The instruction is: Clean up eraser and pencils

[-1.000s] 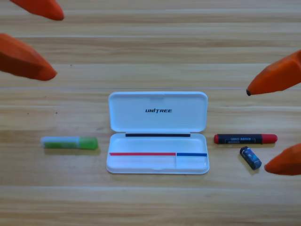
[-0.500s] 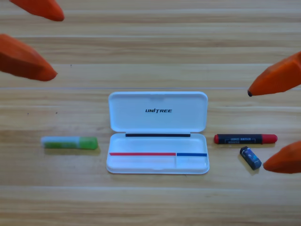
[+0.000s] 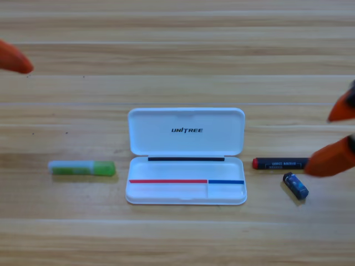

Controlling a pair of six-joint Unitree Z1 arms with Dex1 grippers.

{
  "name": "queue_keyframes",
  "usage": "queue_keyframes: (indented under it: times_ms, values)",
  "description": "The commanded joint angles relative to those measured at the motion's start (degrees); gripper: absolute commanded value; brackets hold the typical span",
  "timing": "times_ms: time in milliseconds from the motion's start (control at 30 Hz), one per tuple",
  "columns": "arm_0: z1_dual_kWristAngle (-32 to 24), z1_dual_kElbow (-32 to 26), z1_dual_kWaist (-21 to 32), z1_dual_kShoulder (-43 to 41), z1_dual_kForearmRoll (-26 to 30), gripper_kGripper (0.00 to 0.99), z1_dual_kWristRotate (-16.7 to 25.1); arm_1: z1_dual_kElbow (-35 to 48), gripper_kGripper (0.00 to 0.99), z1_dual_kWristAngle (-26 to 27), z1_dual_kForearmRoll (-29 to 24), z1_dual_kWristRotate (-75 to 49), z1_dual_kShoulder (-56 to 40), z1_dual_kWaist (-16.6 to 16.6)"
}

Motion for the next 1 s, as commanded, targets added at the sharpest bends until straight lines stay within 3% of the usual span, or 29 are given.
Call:
queue_keyframes:
  times_ms: [33,167,333,567,633,933,1000]
  values:
    - [2.57,2.41,6.62,9.21,2.68,0.979,9.66,-1.45,0.953,-3.67,-0.12,1.14,16.44,-4.93]
    - [3.28,5.05,11.28,12.55,3.82,0.977,15.73,-2.16,0.95,-6.49,-1.7,1.84,21.63,-5.45]
    - [3.8,7.16,16.64,17.91,3.74,0.976,19.77,-2.16,0.925,-7.72,-2.23,1.84,26.11,-5.54]
    - [3.89,7.42,19.02,24.5,3.74,0.973,19.24,-2.33,0.922,-7.81,-2.85,2.11,29.45,-6.77]
    - [3.89,7.33,19.02,25.82,3.74,0.973,18.28,-2.33,0.879,-7.81,-2.85,2.11,30.33,-6.95]
    - [2.57,5.75,18.49,27.23,3.82,0.974,14.76,-2.86,0.861,-6.66,-2.85,2.11,33.58,-7.83]
    - [2.49,4.61,17.87,27.93,4.0,0.974,13.7,-3.12,0.818,-6.14,-2.85,2.11,34.11,-7.83]
